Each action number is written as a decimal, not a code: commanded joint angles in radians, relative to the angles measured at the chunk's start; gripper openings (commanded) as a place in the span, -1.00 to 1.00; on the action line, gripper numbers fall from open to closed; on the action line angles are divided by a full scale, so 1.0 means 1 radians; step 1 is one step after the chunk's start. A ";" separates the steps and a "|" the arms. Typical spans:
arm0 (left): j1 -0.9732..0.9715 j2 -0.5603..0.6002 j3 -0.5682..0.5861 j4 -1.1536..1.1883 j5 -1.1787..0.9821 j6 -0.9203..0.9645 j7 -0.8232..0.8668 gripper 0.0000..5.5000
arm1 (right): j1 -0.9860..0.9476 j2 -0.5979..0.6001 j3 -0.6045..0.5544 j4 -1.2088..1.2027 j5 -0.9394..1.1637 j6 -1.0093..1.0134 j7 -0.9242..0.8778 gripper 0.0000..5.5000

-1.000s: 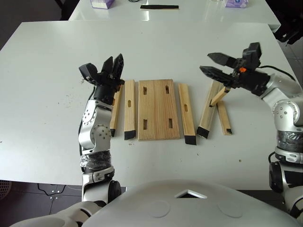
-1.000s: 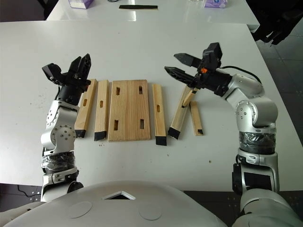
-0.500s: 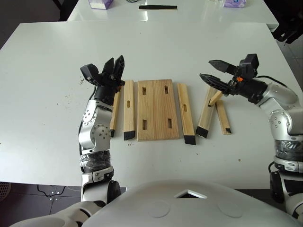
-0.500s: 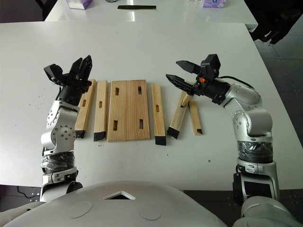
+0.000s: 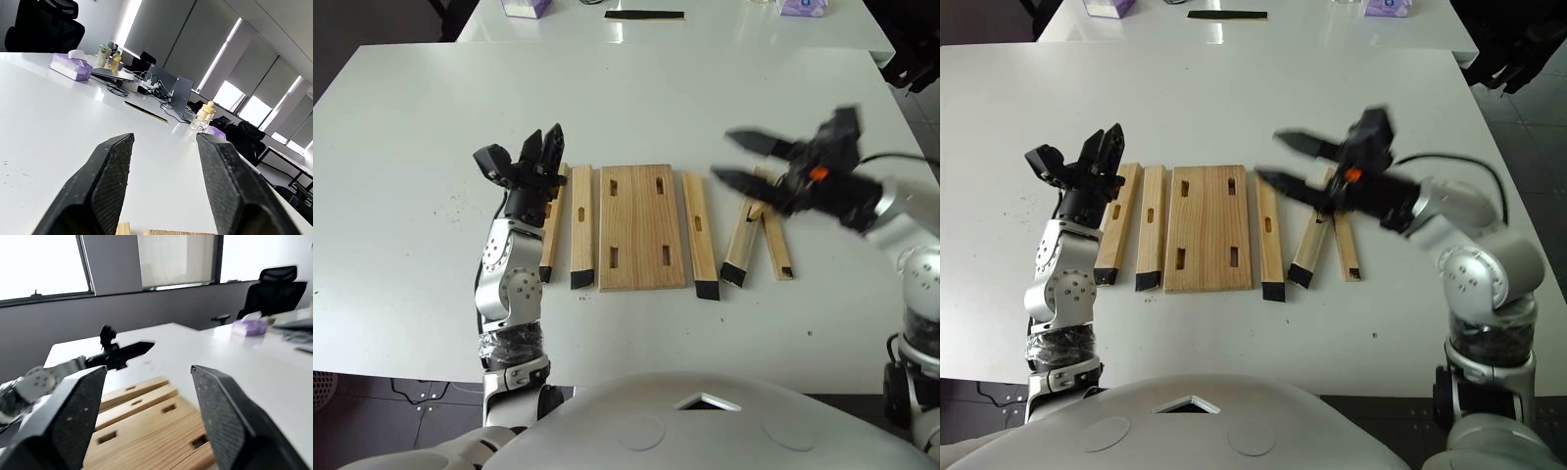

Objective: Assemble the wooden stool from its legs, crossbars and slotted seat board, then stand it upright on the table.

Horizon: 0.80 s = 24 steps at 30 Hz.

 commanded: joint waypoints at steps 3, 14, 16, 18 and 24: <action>0.055 -0.064 -0.035 -0.146 -0.006 0.015 0.095 -0.14 | 0.152 -0.107 0.168 0.049 -0.246 -0.013 -0.021 0.16; 0.163 -0.098 -0.013 -0.378 -0.026 0.029 0.252 -0.14 | 0.188 -0.173 0.091 -0.056 -0.214 0.214 -0.108 0.40; 0.173 -0.102 -0.023 -0.372 -0.017 0.025 0.257 -0.14 | 0.175 -0.195 0.087 -0.019 -0.238 0.215 -0.105 0.49; 0.176 -0.101 -0.029 -0.358 -0.009 0.021 0.256 -0.14 | 0.148 -0.194 0.075 0.027 -0.251 0.222 -0.122 0.49; 0.131 -0.081 -0.024 -0.307 -0.005 0.013 0.253 -0.14 | 0.084 -0.152 0.097 0.111 -0.309 0.261 -0.217 0.49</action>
